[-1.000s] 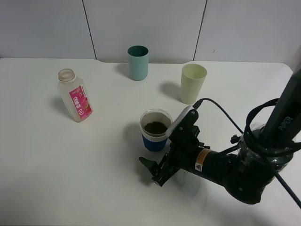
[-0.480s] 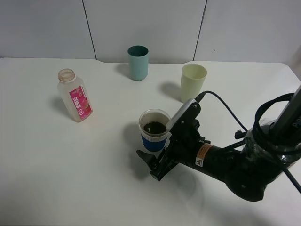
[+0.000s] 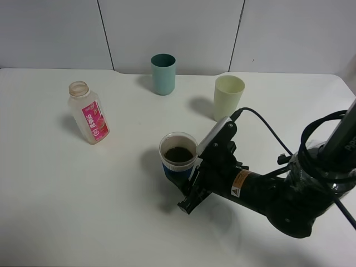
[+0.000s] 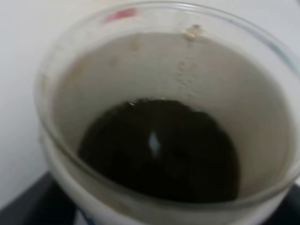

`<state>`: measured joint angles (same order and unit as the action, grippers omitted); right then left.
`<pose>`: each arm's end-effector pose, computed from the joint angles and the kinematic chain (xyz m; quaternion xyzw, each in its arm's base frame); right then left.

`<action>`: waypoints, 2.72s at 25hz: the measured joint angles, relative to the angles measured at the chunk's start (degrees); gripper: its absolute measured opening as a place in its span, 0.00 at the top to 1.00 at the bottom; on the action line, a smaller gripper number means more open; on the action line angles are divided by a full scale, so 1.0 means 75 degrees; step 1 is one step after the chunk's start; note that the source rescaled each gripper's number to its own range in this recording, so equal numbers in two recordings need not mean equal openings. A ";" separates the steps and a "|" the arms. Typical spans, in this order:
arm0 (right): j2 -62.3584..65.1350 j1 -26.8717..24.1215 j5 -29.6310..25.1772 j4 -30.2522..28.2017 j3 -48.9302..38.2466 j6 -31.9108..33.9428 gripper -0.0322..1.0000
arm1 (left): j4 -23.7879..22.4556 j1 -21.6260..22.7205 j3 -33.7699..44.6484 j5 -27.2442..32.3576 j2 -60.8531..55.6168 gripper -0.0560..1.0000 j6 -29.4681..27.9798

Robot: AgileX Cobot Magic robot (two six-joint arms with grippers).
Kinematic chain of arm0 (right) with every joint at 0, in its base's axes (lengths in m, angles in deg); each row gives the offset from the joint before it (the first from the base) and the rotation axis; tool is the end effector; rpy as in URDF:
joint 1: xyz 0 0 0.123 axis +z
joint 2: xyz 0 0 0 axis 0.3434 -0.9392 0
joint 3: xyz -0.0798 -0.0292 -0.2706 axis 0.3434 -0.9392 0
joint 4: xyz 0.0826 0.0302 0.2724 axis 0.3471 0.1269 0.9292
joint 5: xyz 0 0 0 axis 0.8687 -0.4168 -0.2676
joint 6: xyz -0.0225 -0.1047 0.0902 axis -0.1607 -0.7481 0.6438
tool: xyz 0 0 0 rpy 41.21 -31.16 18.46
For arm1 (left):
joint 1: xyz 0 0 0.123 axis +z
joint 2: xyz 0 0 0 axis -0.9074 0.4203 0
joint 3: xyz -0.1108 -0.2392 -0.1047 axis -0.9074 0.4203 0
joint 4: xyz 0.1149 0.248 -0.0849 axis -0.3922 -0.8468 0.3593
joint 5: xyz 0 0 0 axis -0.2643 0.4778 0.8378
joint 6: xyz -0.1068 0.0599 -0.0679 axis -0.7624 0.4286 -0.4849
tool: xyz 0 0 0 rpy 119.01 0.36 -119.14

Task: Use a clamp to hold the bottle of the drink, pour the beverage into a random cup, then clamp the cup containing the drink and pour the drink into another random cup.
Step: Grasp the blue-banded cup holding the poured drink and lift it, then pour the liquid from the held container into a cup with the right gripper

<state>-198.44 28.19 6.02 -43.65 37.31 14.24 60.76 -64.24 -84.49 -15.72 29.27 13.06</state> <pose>0.2039 0.2193 0.0110 -0.4075 0.7296 0.1541 0.5271 0.0697 0.0076 0.2745 -0.0377 0.8485 0.0126 0.5277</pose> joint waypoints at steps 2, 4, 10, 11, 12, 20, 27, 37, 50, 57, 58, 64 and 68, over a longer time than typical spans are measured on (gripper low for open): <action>0.0000 0.0000 0.0000 -0.0013 0.0000 0.0000 0.97 | 0.0000 0.0000 0.0000 0.0000 0.0000 0.00 0.0000; 0.0000 0.0000 0.0000 -0.0013 0.0000 0.0000 0.97 | 0.0000 0.0000 0.0000 0.0000 0.0000 0.00 0.0000; 0.0000 0.0000 0.0000 -0.0013 0.0000 0.0000 0.97 | 0.0000 0.0000 0.0000 0.0000 0.0000 0.00 0.0000; 0.0000 0.0000 0.0000 -0.0013 0.0000 0.0000 0.97 | 0.0000 0.0000 0.0000 0.0000 0.0000 0.00 0.0000; 0.0000 0.0000 0.0000 -0.0006 0.0000 0.0000 0.97 | 0.0000 0.0000 0.0000 0.0000 0.0000 0.00 0.0000; 0.0530 0.0000 -0.0171 0.0455 0.0000 0.0726 0.97 | 0.0000 0.0000 0.0000 0.0000 0.0000 0.00 0.0000; 0.1484 0.0000 -0.0263 0.1244 0.0000 0.0452 0.97 | 0.0000 0.0000 0.0000 0.0000 0.0000 0.00 0.0000; 0.3795 -0.0009 -0.1426 0.3166 -0.0028 -0.1037 0.97 | 0.0000 0.0000 0.0000 0.0000 0.0000 0.00 0.0000; 0.5465 -0.1002 -0.2894 0.3423 -0.0042 -0.1043 0.97 | 0.0000 0.0000 0.0000 0.0000 0.0000 0.00 0.0000; 0.5618 -0.1934 -0.3999 0.3928 0.0289 -0.0974 0.97 | 0.0000 0.0000 0.0000 0.0000 0.0000 0.00 0.0000; 0.5618 -0.2112 -0.4203 0.3971 0.0360 -0.0974 0.97 | 0.0000 0.0000 0.0000 0.0000 0.0000 0.00 0.0000; 0.5611 -0.3141 -0.5165 0.3285 0.0790 -0.0468 0.97 | 0.0000 0.0000 0.0000 0.0000 0.0000 0.00 0.0000; 0.5611 -0.3843 -0.5831 0.1829 0.1097 0.0831 0.97 | 0.0000 0.0000 0.0000 0.0000 0.0000 0.00 0.0000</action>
<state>-156.36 -0.64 -37.71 -29.93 45.54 20.47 60.76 -64.24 -84.49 -15.72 29.27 13.06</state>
